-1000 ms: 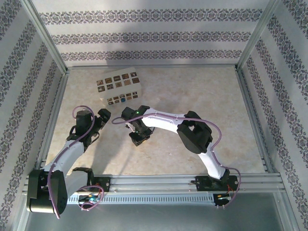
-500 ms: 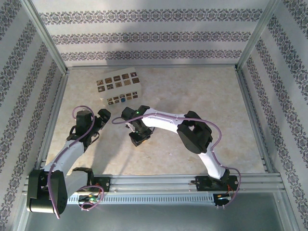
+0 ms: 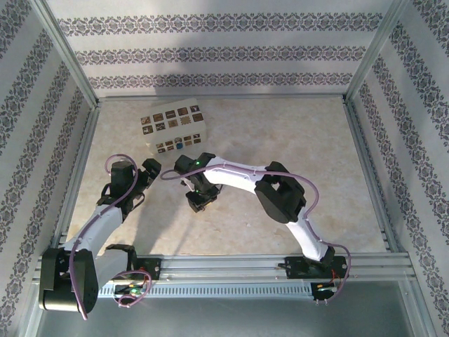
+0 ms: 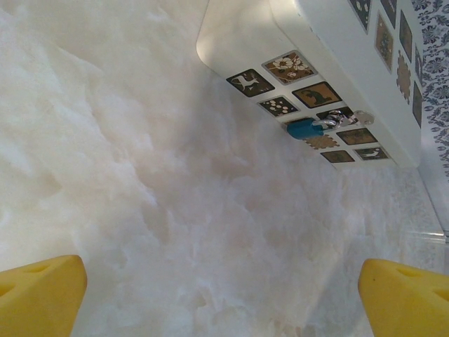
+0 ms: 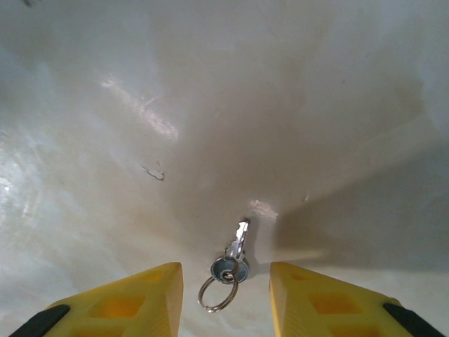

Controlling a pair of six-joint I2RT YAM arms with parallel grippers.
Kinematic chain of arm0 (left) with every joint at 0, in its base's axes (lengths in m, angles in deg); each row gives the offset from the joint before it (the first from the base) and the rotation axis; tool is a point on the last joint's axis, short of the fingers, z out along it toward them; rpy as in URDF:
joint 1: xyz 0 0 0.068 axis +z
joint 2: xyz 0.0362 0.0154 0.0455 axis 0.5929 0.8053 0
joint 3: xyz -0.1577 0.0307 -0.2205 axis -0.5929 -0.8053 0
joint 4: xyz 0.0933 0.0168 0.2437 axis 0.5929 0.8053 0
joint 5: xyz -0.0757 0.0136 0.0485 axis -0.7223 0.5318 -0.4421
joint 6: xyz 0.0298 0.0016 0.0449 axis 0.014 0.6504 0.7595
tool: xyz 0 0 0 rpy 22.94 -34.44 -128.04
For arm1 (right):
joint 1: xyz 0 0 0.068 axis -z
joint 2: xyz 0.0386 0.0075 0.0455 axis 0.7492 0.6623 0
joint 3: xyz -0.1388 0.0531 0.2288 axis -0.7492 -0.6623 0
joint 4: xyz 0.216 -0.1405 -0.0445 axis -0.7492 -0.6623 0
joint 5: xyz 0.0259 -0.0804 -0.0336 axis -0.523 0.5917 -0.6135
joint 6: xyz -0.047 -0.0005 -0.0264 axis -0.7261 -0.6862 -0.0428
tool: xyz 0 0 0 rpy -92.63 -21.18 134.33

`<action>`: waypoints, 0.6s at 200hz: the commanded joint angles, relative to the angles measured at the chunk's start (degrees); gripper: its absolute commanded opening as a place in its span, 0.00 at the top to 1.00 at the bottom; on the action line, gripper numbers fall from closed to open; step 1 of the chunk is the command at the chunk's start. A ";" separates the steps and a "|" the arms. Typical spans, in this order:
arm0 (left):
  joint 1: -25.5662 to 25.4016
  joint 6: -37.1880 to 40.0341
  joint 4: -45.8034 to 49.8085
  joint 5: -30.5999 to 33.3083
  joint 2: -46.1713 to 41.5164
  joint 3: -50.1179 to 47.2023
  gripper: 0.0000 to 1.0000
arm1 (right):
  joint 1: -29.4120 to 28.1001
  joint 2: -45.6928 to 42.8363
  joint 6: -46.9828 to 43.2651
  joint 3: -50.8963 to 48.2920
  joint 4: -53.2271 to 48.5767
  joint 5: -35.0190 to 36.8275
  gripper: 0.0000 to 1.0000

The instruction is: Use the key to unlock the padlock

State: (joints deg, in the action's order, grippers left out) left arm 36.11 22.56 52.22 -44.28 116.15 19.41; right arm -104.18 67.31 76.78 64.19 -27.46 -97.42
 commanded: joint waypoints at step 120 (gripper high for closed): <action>0.96 1.42 1.82 0.82 -0.90 0.40 0.01 | -0.58 -0.35 0.12 -1.96 -2.83 0.60 0.78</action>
State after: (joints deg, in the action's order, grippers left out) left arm 36.11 22.58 52.46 -44.06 116.13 19.41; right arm -104.20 67.75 76.80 63.53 -28.62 -96.63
